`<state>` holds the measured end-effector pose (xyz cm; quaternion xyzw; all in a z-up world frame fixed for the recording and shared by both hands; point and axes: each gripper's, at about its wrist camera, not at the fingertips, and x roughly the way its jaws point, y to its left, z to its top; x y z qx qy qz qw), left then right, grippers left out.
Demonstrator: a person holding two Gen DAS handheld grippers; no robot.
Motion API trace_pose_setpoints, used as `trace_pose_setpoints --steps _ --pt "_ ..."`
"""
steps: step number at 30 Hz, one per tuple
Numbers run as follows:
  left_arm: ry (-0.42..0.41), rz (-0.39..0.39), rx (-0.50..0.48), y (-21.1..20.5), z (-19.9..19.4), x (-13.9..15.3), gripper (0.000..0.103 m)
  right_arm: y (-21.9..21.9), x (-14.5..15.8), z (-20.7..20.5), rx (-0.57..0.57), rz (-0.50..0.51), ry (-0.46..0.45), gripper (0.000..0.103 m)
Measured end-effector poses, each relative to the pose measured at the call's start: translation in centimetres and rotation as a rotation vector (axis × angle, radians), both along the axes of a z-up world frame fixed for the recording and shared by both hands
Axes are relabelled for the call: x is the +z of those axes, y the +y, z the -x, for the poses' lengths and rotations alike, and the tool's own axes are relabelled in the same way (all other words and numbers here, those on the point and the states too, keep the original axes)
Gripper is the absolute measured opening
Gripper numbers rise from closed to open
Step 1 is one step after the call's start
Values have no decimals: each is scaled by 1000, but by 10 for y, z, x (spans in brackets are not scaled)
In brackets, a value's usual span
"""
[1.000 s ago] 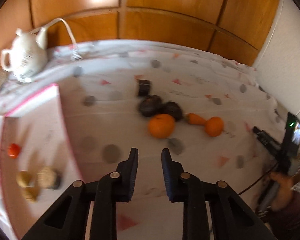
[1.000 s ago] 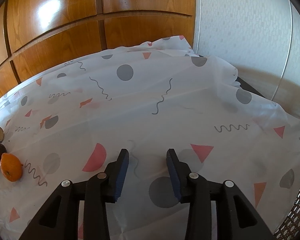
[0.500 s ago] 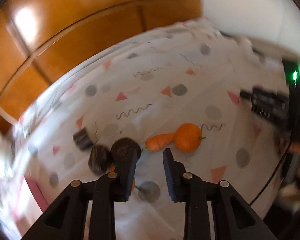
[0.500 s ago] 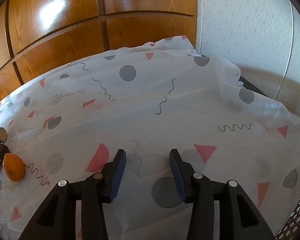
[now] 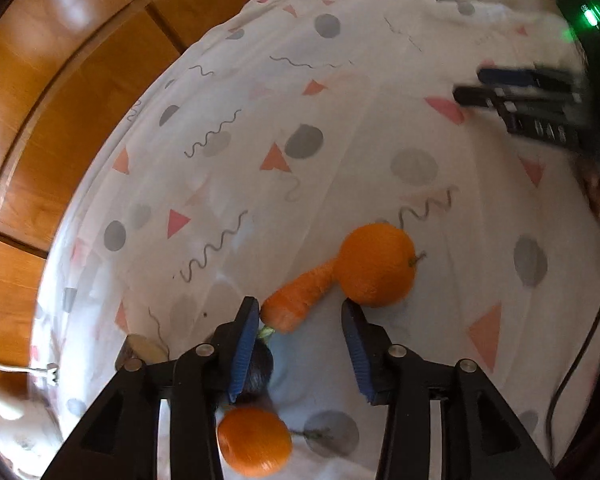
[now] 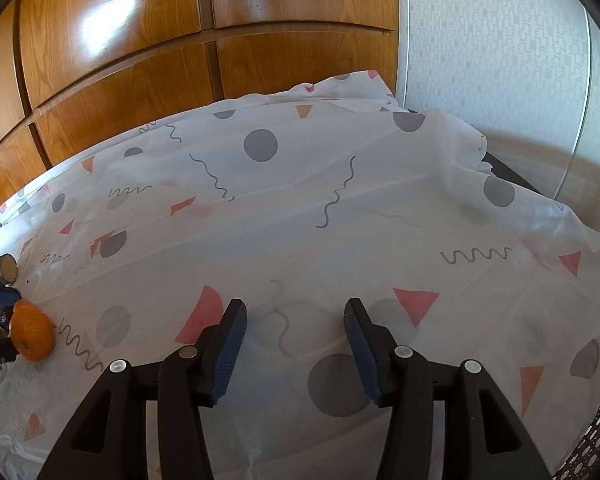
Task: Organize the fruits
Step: 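Reach the left gripper to the orange carrot and close on it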
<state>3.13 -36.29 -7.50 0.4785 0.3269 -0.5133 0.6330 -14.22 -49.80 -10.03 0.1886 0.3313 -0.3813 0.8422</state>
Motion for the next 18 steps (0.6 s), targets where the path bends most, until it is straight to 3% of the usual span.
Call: trace_pose_setpoints --steps 4,6,7,18 --pt "102 27 68 -10 -18 -3 42 1 0 0 0 0 0 53" --pt "136 46 112 -9 -24 -1 28 1 0 -1 1 0 -2 54" --pt "157 52 128 -7 -26 -1 26 1 0 -1 1 0 -2 54" --pt "219 177 267 22 -10 21 23 1 0 -2 1 -1 -3 54"
